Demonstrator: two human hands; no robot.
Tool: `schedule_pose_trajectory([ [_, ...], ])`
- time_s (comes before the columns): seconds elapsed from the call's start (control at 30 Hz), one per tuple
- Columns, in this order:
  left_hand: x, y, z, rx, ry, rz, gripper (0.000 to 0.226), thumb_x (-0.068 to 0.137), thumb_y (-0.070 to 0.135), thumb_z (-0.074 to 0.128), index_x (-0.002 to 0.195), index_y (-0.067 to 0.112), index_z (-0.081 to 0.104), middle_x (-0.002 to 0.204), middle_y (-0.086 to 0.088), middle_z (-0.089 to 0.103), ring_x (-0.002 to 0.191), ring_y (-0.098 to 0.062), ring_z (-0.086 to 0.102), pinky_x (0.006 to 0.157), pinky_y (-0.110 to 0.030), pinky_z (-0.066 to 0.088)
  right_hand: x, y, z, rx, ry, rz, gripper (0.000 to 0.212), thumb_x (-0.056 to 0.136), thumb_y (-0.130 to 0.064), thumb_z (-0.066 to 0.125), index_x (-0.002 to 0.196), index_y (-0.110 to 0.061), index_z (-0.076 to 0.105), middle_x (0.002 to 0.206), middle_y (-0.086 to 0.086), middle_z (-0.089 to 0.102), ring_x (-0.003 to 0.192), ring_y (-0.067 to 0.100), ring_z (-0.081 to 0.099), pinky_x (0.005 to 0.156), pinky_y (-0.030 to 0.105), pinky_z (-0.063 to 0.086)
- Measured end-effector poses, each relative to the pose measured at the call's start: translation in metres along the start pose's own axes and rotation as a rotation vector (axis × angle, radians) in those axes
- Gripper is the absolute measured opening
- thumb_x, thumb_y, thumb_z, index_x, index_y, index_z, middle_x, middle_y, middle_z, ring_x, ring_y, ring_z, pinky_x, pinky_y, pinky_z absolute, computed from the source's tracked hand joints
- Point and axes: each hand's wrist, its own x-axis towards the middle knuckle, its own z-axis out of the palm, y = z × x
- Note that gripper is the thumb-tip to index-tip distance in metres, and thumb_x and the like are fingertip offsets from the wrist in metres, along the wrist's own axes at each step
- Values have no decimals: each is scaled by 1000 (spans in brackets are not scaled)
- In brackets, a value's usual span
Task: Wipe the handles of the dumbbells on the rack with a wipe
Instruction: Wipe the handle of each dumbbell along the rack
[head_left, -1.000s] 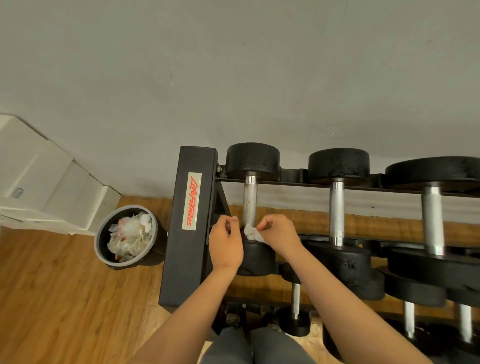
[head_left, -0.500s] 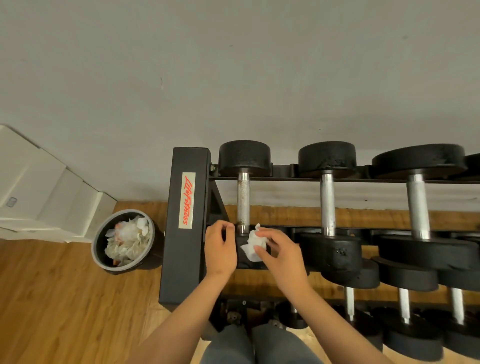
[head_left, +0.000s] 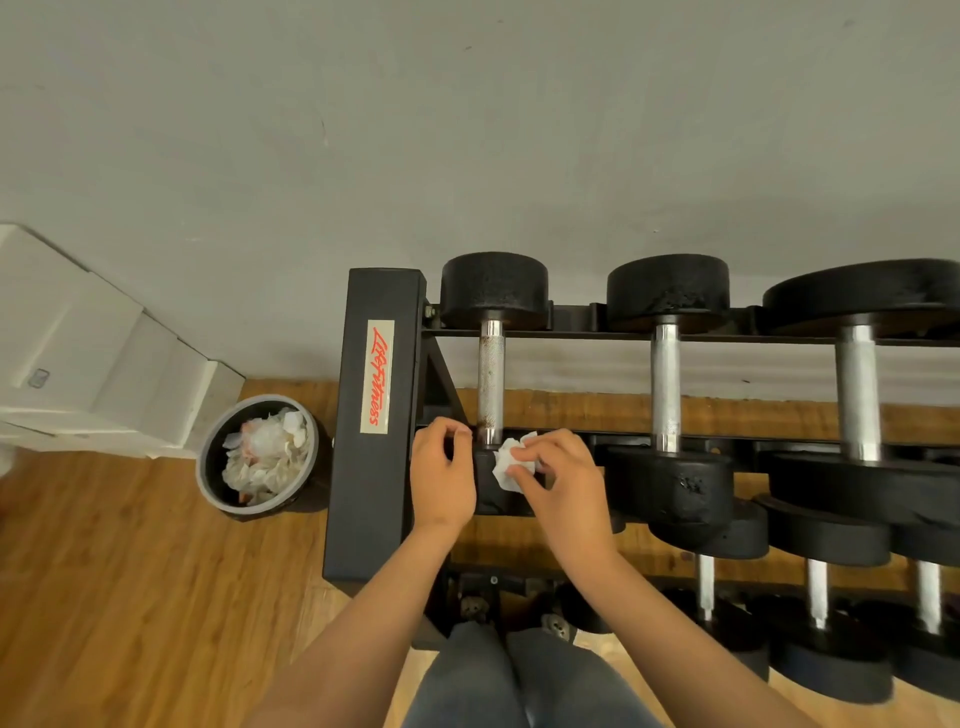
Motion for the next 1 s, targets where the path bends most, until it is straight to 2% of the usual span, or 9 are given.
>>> schedule_pose_trajectory([
  [0.13,0,0,0,-15,3,7,16,97,19,48,91,14,62,95,-1,61,91,2,51,78,-1,35,-17,7,7,-34,2,-67,17,75,-7,79,90,-12,72,95,-1,61,93,10,57,83,13,45],
  [0.33,1,1,-1,-10,-21,13,19,98,18,46,89,14,63,96,-4,61,90,3,50,78,-7,35,-41,8,12,-63,8,-55,17,74,-8,80,88,-13,71,94,0,62,91,12,60,80,19,49],
  [0.5,0,3,-4,9,-61,-2,18,99,17,46,91,13,61,99,-3,57,88,8,47,75,-4,32,-45,-1,17,-6,81,69,15,78,-9,76,90,-15,70,97,-8,58,93,7,56,83,10,44],
  [0.63,1,2,-5,15,-81,31,17,98,19,46,90,14,60,98,-5,57,86,8,47,74,-2,32,-27,-13,23,40,172,131,13,81,-7,74,90,-13,68,101,-5,58,97,10,57,87,17,46],
  [0.73,1,3,-5,8,-80,59,17,98,18,46,89,13,60,93,-1,56,85,0,47,73,-9,33,-23,-17,26,63,227,145,15,81,-6,73,93,-13,67,104,-3,59,101,12,58,90,19,46],
  [0.83,1,4,-5,4,-71,69,18,97,16,46,87,13,60,84,10,51,94,-11,47,75,-14,32,-43,-13,33,72,261,196,16,81,-7,74,93,-15,68,105,-5,59,101,10,58,90,16,46],
  [1.0,2,2,-4,2,-68,70,19,96,16,45,85,10,61,89,-1,58,96,-13,47,80,-24,33,-44,-14,34,128,299,260,14,80,-8,75,88,-17,67,101,-4,60,95,7,59,84,13,47],
])
